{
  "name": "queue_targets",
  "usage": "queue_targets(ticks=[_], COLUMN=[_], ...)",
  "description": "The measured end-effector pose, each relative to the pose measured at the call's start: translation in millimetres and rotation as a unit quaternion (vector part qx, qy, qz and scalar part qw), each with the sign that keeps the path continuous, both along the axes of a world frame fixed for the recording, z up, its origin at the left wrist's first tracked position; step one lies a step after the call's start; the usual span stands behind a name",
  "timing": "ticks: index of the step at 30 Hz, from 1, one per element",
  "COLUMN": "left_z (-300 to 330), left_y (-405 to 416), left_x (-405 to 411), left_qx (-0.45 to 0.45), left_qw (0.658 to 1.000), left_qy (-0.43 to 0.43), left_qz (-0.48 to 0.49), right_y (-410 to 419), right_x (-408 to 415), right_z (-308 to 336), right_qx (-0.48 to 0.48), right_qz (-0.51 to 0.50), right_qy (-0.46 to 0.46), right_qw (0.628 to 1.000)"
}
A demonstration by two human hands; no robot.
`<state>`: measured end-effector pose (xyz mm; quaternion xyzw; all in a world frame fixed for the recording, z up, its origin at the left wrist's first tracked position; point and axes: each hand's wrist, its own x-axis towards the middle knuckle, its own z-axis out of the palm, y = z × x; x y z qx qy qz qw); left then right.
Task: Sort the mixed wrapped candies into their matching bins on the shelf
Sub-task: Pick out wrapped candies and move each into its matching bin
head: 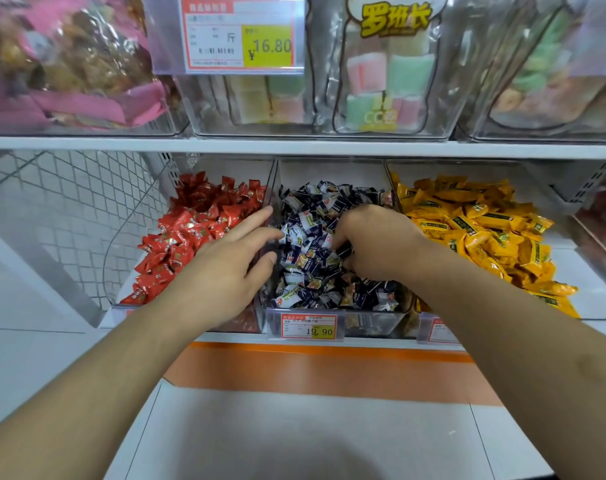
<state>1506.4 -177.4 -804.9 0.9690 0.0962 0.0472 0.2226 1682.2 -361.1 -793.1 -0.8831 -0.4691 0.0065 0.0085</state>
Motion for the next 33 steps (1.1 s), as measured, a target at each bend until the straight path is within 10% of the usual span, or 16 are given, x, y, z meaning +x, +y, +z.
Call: queue_targets(ticks=[6, 9, 14, 19, 33], left_z=[-3, -3, -3, 10, -23], left_y=[-1, -1, -9, 2, 79], left_x=[2, 2, 2, -6, 4], left_qx=[0.000, 0.006, 0.003, -0.036, 0.123], left_qw=[1.000, 1.000, 1.000, 0.998, 0.989], left_qy=[-0.015, -0.018, -0.013, -0.055, 0.074], left_qz=[-0.009, -0.004, 0.009, 0.009, 0.035], right_y=[-5, -13, -3, 5, 39], right_x=[-2, -6, -34, -39, -68], right_z=[11, 19, 11, 9, 11], right_qx=[0.073, 0.098, -0.095, -0.037, 0.089], right_qz=[0.050, 0.008, -0.098, -0.048, 0.180], right_qy=[0.164, 0.074, 0.056, 0.223, 0.153], right_qw=[0.983, 0.992, 0.989, 0.973, 0.968])
